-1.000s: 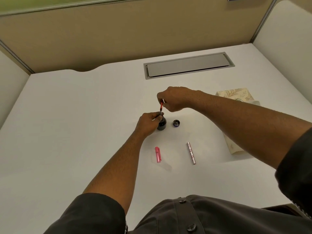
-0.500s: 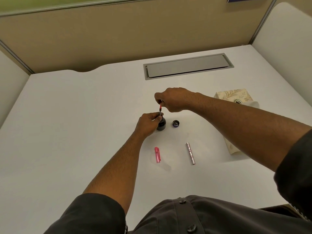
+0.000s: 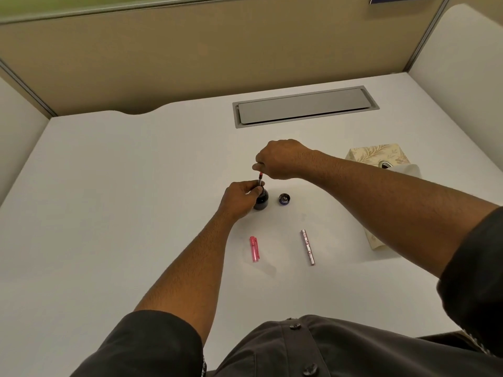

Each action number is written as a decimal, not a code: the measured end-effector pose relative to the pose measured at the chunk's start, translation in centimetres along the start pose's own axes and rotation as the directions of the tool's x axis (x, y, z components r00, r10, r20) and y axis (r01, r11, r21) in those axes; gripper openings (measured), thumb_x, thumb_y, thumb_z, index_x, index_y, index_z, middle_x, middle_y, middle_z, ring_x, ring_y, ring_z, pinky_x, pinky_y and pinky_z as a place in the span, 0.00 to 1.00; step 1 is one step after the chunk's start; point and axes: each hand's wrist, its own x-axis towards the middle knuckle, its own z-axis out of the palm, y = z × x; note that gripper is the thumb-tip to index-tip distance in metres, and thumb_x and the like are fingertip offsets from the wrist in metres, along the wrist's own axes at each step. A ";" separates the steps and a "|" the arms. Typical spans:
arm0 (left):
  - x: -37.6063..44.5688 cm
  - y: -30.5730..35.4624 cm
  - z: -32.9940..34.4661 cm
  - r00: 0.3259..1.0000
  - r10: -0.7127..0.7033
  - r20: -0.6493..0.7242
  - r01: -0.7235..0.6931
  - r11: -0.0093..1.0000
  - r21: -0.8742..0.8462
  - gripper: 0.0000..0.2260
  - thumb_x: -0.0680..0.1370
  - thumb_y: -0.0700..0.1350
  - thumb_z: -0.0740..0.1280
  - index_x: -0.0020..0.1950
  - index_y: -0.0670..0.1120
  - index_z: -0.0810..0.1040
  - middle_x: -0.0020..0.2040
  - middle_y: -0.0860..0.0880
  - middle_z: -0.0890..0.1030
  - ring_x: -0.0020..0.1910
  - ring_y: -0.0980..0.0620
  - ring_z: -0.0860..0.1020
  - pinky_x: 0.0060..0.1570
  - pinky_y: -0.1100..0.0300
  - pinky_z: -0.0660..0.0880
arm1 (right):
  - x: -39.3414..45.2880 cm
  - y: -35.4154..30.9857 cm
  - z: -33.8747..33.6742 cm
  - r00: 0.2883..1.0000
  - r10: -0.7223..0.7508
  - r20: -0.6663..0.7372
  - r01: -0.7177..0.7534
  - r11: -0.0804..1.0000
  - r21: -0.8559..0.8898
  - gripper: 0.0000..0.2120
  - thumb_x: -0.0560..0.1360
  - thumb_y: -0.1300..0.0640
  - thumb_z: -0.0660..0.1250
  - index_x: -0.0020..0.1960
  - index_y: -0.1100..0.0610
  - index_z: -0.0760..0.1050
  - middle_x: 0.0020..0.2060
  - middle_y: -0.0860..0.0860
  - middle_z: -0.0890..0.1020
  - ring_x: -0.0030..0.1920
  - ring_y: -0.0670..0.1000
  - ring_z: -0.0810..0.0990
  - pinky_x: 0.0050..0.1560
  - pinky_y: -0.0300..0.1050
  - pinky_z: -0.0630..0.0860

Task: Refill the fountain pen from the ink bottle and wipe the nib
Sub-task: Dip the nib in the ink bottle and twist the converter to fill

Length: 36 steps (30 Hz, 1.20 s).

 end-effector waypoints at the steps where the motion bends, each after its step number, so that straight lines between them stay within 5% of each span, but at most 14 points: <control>1: 0.0 0.0 0.0 1.000 -0.002 0.000 0.002 1.000 0.000 0.12 0.79 0.47 0.65 0.60 0.50 0.82 0.59 0.49 0.83 0.60 0.52 0.78 0.56 0.62 0.69 | 0.0 -0.1 -0.1 1.000 0.003 0.000 -0.003 1.000 -0.004 0.20 0.83 0.45 0.52 0.57 0.58 0.76 0.48 0.54 0.79 0.45 0.53 0.76 0.44 0.48 0.72; 10: -0.1 0.0 0.0 1.000 -0.005 0.002 0.005 1.000 -0.001 0.11 0.79 0.46 0.65 0.60 0.50 0.82 0.59 0.50 0.82 0.60 0.53 0.78 0.55 0.63 0.69 | -0.1 0.0 0.1 0.998 -0.043 0.038 0.042 0.999 0.024 0.08 0.81 0.53 0.58 0.57 0.55 0.71 0.42 0.49 0.75 0.42 0.50 0.75 0.40 0.46 0.72; 18: 0.0 -0.2 0.0 1.000 -0.010 -0.004 0.010 1.000 0.000 0.11 0.78 0.47 0.66 0.59 0.51 0.82 0.59 0.51 0.83 0.59 0.53 0.78 0.59 0.60 0.72 | -0.2 -0.2 -0.1 1.000 -0.004 0.011 0.004 1.000 -0.026 0.20 0.83 0.45 0.52 0.57 0.56 0.76 0.47 0.52 0.79 0.44 0.51 0.75 0.43 0.47 0.71; 28: -0.2 -0.1 0.1 1.000 0.001 0.001 -0.001 1.000 0.013 0.12 0.79 0.46 0.65 0.61 0.49 0.81 0.60 0.48 0.82 0.62 0.50 0.77 0.64 0.56 0.71 | -0.4 0.0 -0.4 0.999 -0.044 0.014 0.043 0.999 0.008 0.07 0.81 0.51 0.62 0.54 0.54 0.73 0.42 0.50 0.75 0.42 0.51 0.75 0.38 0.45 0.70; 36: 0.0 -0.1 0.0 1.000 -0.013 0.001 0.013 1.000 0.024 0.11 0.78 0.47 0.65 0.59 0.51 0.82 0.59 0.51 0.82 0.60 0.52 0.78 0.60 0.59 0.71 | -0.1 -0.4 -0.4 0.999 0.004 0.043 -0.003 1.000 -0.015 0.17 0.82 0.44 0.54 0.49 0.55 0.74 0.42 0.50 0.74 0.43 0.52 0.75 0.42 0.47 0.71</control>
